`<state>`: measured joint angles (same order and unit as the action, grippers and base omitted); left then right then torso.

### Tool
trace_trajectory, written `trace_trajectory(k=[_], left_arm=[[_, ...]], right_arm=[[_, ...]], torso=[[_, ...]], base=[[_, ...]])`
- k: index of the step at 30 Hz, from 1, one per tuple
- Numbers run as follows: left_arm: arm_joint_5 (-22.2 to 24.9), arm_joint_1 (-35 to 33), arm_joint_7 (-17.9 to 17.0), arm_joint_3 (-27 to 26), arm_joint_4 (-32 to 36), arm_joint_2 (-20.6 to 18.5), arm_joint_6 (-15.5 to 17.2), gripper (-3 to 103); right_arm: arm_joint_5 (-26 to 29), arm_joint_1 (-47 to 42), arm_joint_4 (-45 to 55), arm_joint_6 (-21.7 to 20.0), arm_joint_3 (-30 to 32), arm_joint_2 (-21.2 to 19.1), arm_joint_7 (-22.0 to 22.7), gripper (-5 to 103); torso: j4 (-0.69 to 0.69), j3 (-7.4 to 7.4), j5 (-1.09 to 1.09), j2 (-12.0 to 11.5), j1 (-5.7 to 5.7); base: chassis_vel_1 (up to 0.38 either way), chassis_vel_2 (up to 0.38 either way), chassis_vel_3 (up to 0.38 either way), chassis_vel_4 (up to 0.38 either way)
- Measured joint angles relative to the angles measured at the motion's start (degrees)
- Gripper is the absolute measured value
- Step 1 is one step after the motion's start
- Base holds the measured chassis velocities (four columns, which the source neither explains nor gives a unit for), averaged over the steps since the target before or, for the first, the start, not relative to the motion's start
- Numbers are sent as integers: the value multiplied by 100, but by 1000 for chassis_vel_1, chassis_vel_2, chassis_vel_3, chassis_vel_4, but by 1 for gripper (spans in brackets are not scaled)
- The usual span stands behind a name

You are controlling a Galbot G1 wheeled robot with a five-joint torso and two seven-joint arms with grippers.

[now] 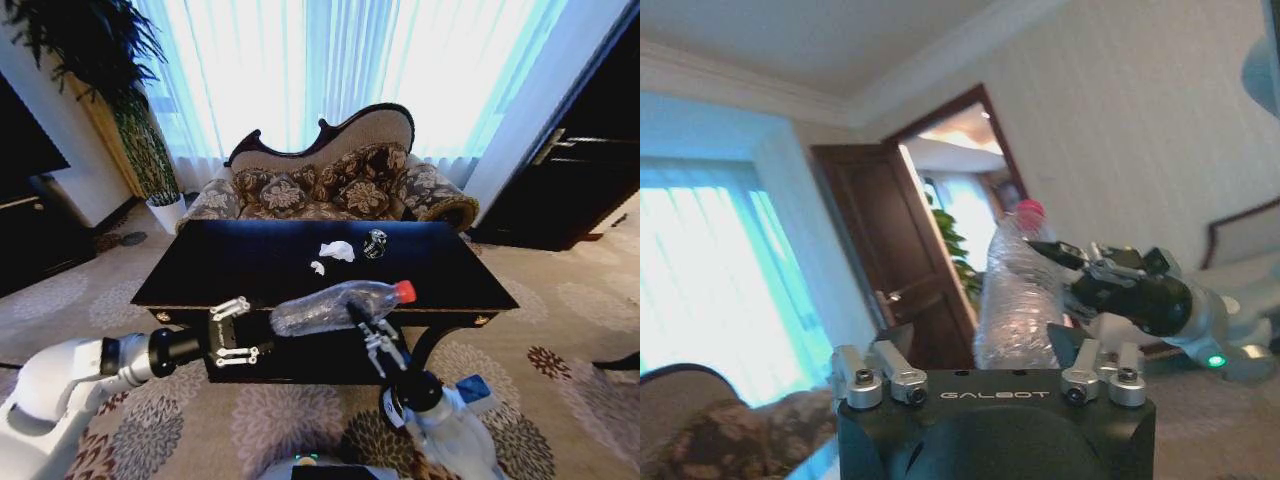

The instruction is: Move to the front of the table and place the trash on the table into the trash bin.

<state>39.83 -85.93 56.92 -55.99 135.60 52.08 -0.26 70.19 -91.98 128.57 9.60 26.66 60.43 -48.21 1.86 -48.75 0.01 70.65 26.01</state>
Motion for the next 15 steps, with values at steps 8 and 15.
trace_trajectory(k=[8,15], left_arm=[[316,-176,52,-661,-91,924,-159,100],[751,-214,-528,-808,-3,1397,-82,100]], right_arm=[[368,106,-584,-74,425,-143,-911,19],[93,207,-1349,-135,519,-181,-1767,19]], torso=[[0,0,-1,0,0],[0,0,-1,0,0]], base=[[0,0,0,0],[0,0,0,0]])
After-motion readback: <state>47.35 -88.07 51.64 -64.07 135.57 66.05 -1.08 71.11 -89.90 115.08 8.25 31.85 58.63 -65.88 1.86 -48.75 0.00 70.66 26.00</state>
